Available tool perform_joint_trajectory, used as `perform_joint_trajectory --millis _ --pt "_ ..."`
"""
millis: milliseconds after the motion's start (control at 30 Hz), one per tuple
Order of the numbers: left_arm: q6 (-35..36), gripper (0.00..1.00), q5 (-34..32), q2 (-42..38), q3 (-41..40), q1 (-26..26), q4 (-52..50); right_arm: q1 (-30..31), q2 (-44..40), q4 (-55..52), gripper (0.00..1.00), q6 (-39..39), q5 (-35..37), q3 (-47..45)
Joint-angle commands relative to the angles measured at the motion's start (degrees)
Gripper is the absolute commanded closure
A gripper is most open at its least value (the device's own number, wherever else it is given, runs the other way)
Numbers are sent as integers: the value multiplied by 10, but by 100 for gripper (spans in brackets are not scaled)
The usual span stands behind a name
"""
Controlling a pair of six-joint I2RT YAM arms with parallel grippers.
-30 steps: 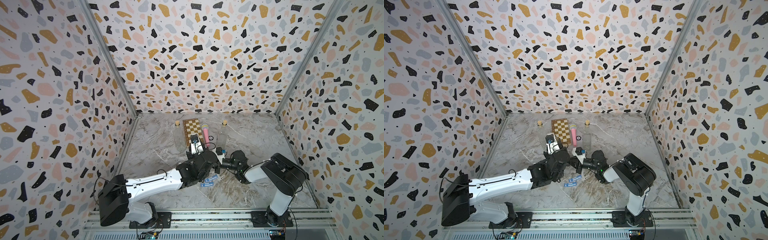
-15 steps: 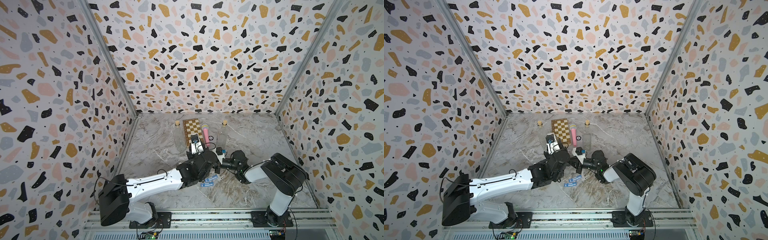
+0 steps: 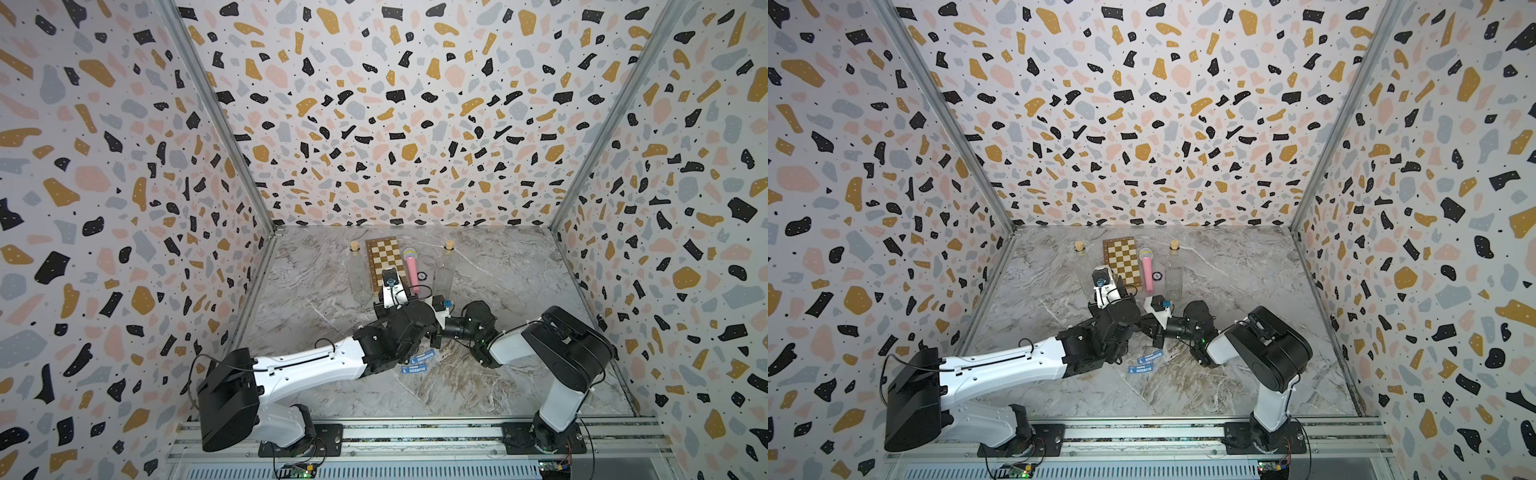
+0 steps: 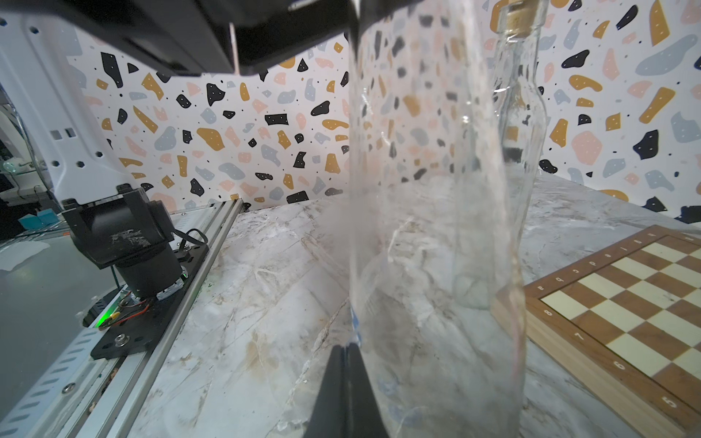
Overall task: Remove the label from the bottle
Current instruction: Tear open the label from the bottle.
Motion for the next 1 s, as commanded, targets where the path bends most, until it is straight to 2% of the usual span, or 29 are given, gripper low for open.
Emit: perform_joint_trajectory --millis 0,367,700,967 --pt "-17 100 5 -13 13 -2 15 -1 -14 17 100 -14 -23 -3" --pt "-20 100 3 -27 8 -3 3 -6 -29 -7 100 -43 -47 -8" --pt "-11 100 -4 -35 0 -2 2 -12 -38 -60 100 -74 -101 -3" --pt "3 100 -4 -33 -1 -2 8 -12 -41 -148 100 -130 -157 24"
